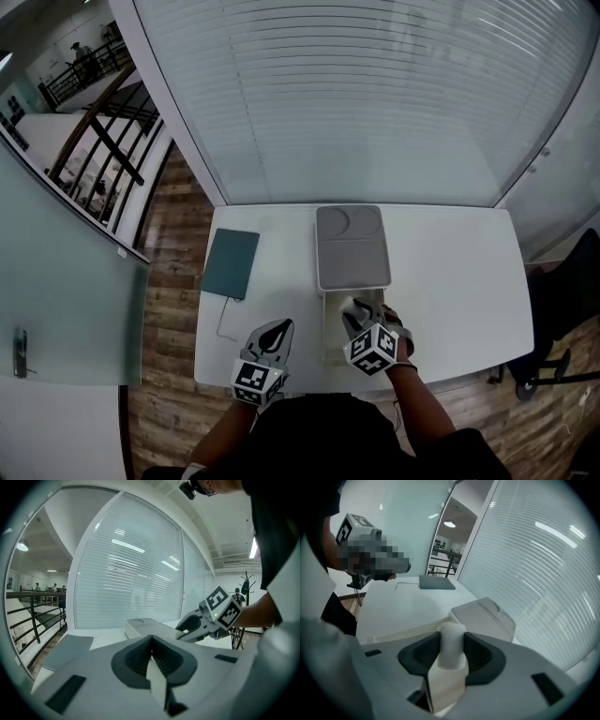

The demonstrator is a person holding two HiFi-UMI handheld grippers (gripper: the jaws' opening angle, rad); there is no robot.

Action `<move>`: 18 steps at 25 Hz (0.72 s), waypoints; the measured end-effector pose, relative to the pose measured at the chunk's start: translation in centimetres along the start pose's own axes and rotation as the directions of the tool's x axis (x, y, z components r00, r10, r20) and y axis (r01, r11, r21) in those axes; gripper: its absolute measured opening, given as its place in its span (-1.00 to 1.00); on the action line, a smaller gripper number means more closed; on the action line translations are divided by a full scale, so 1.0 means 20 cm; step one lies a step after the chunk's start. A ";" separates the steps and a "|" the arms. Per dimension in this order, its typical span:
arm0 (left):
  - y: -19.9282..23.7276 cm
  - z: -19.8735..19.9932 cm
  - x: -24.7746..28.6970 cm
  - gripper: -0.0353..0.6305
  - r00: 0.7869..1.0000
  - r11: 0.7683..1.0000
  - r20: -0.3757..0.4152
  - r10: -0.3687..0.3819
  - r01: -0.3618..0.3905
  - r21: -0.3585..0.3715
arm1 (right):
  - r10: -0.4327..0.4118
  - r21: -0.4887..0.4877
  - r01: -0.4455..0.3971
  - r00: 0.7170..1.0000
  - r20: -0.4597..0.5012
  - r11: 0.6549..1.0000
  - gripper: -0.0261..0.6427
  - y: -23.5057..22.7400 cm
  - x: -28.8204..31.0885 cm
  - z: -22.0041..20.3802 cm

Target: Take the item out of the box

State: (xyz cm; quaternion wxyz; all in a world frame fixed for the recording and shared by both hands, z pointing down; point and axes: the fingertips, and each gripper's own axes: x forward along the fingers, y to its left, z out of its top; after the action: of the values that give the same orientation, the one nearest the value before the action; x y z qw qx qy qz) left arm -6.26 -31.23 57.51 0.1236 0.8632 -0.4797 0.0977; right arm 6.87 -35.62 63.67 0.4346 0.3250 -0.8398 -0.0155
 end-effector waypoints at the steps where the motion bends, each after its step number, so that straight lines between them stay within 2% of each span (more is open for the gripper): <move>1: 0.00 0.01 0.00 -0.86 1.000 1.000 0.005 -0.003 0.003 -0.003 | -0.018 0.007 0.018 1.000 0.022 1.000 -0.43 -0.02 -0.03 0.03; 5: 0.00 0.05 0.01 -0.86 1.000 1.000 0.025 -0.005 0.005 0.012 | -0.093 0.048 0.088 0.989 0.113 0.995 -0.43 -0.08 -0.13 0.12; 9: -0.01 0.06 0.01 -0.86 1.000 1.000 0.025 -0.015 0.015 0.004 | -0.148 0.187 0.105 0.961 0.233 0.977 -0.43 -0.12 -0.21 0.19; 12: -0.01 0.09 0.01 -0.86 0.999 1.000 0.038 -0.022 0.022 -0.003 | -0.190 0.298 0.094 0.930 0.315 0.950 -0.43 -0.15 -0.26 0.21; 18: -0.03 0.12 0.01 -0.86 0.998 0.999 0.056 -0.029 0.030 -0.015 | -0.283 0.438 0.070 0.851 0.442 0.896 -0.43 -0.22 -0.41 0.27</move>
State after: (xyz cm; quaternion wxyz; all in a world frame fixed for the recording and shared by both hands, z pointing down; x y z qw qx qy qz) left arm -5.52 -31.81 55.22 0.1185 0.8715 -0.4710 0.0683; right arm 8.49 -35.87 53.05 0.1242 0.4705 -0.8729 0.0356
